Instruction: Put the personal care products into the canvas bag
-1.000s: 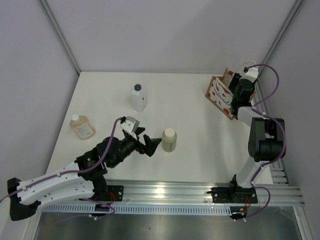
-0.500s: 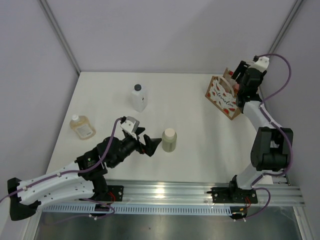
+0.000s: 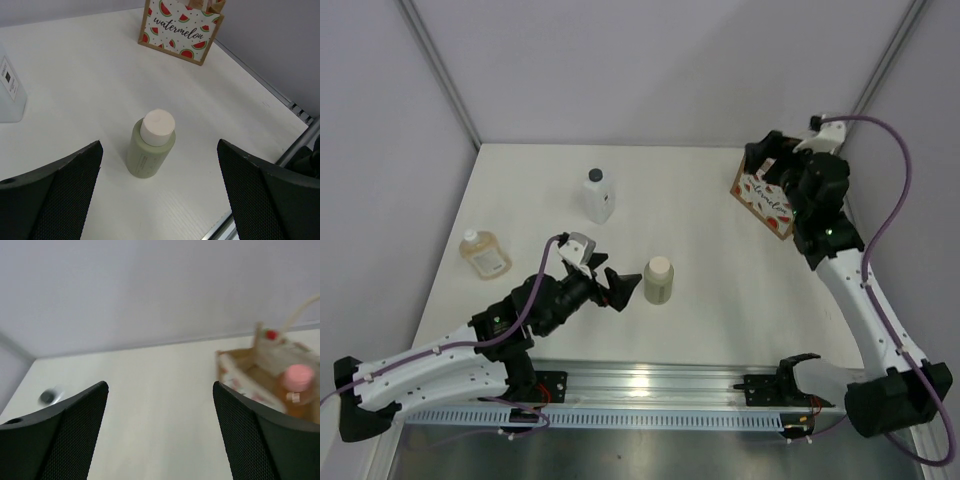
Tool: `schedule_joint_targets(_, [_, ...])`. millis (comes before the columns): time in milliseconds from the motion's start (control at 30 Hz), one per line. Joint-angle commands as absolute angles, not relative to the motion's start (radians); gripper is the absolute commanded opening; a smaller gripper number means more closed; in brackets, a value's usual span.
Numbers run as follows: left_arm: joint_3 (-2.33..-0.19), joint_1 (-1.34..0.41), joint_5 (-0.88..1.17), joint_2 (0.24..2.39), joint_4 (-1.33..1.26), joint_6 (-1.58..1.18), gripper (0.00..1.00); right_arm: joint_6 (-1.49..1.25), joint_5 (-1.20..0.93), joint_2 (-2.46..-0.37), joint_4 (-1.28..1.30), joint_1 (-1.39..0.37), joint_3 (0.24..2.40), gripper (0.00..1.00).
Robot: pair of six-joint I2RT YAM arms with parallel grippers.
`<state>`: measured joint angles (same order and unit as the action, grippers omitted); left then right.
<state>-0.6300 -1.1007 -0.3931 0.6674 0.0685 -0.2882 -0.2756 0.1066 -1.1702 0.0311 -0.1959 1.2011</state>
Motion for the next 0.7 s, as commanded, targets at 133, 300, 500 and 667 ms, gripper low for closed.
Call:
schedule_joint_targets(133, [-0.606, -1.097, -0.492, 0.629, 0.022, -0.282, 0.99, -0.239, -0.004, -1.032, 0.029, -0.507, 0.904, 0.92])
schedule_joint_targets(300, [-0.572, -1.098, -0.56, 0.588, 0.006, -0.27, 0.99, -0.158, -0.017, -1.084, -0.024, -0.714, 0.825, 0.98])
schedule_joint_targets(500, [-0.557, -1.098, -0.592, 0.571, -0.028, -0.262, 0.99, -0.086, -0.045, -1.228, -0.037, -0.859, 0.85, 1.0])
schedule_joint_targets(667, [-0.561, -1.098, -0.604, 0.583, -0.028, -0.258, 0.99, -0.074, 0.04, -1.302, -0.054, -0.896, 0.85, 0.99])
